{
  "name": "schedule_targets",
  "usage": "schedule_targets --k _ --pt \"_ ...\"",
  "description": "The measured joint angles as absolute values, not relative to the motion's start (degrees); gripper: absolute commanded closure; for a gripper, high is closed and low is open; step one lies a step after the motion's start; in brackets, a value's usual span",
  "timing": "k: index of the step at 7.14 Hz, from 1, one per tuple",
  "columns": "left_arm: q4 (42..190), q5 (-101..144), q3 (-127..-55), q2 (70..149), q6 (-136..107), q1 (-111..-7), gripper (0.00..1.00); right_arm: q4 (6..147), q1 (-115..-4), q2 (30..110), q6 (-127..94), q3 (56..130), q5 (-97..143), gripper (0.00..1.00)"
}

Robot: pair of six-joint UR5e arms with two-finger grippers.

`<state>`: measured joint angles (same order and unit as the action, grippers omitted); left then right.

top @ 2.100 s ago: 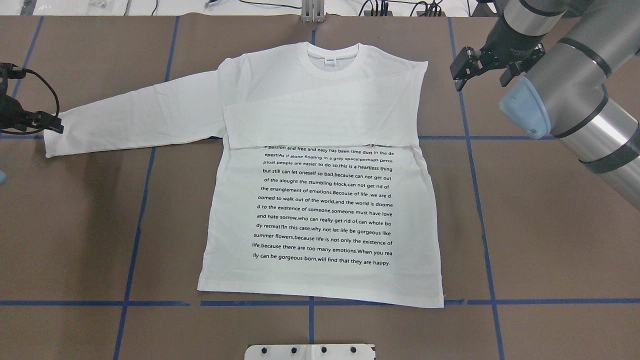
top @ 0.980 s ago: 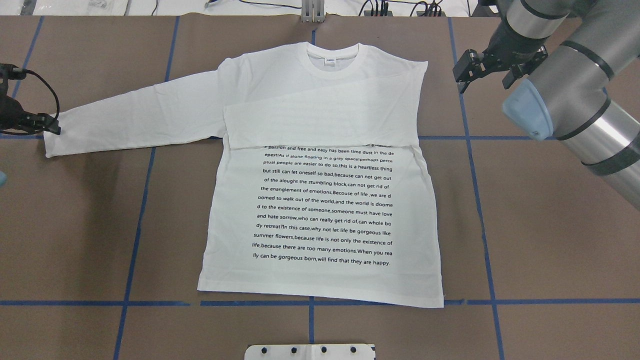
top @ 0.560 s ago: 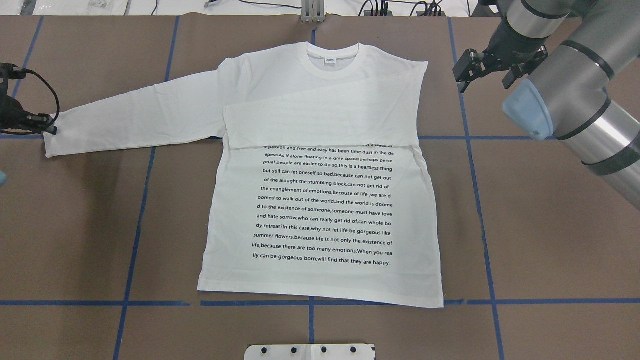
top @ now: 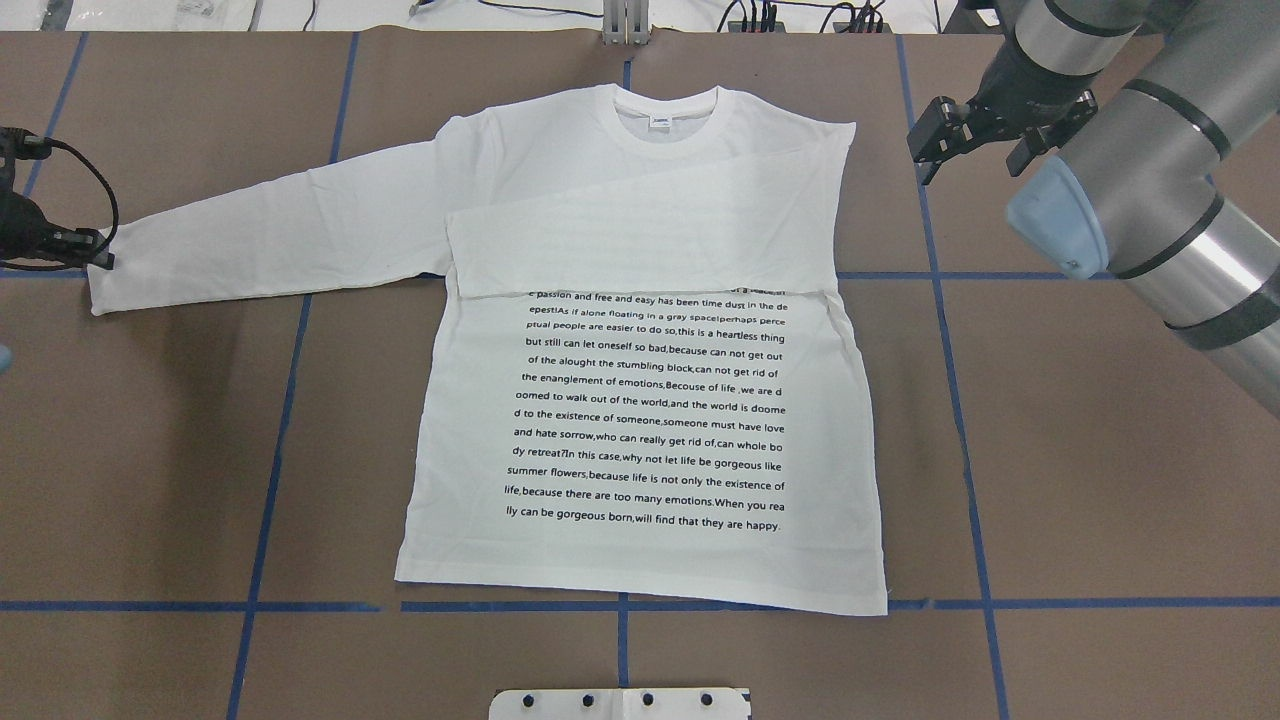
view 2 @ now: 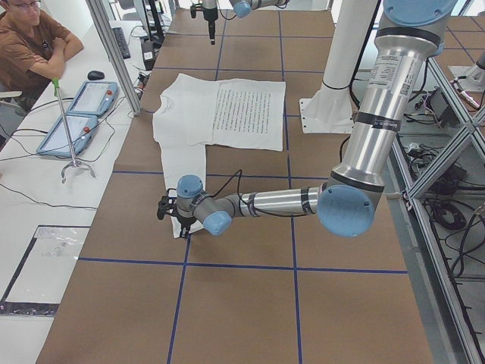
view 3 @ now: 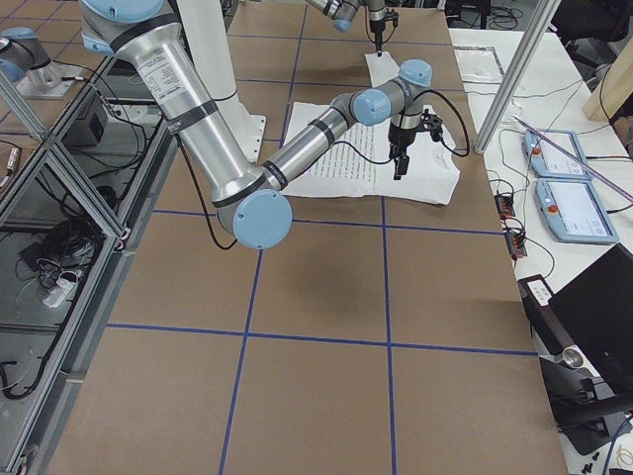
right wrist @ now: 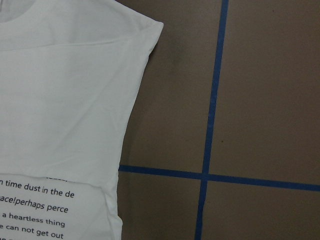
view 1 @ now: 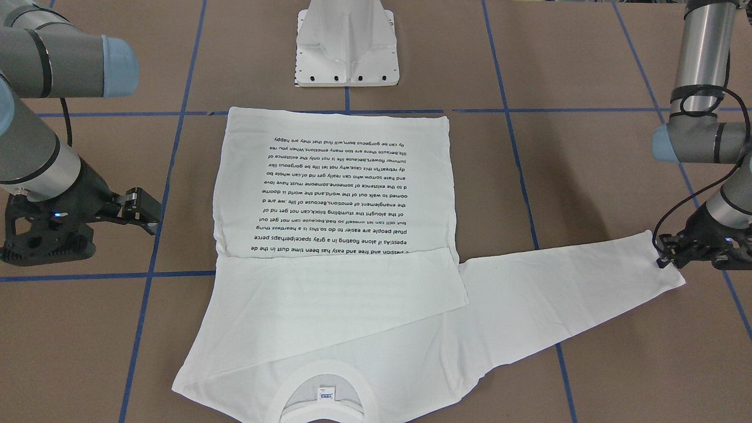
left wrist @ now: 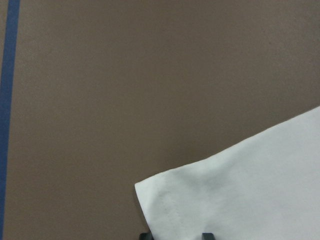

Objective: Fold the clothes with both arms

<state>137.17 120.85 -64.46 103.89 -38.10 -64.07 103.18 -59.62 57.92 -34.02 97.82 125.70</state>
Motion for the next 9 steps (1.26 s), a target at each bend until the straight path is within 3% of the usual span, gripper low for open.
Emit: schedule_targets --k 3,9 --pt "137.26 120.84 -65.12 103.99 -42.6 -63.27 0.98 103.18 -59.89 58.06 -34.01 97.87 125.82 0.0" --pt "136.94 120.95 -69.1 103.77 -43.91 -62.76 1.0 103.18 -60.71 58.18 -34.01 97.82 125.95 0.0"
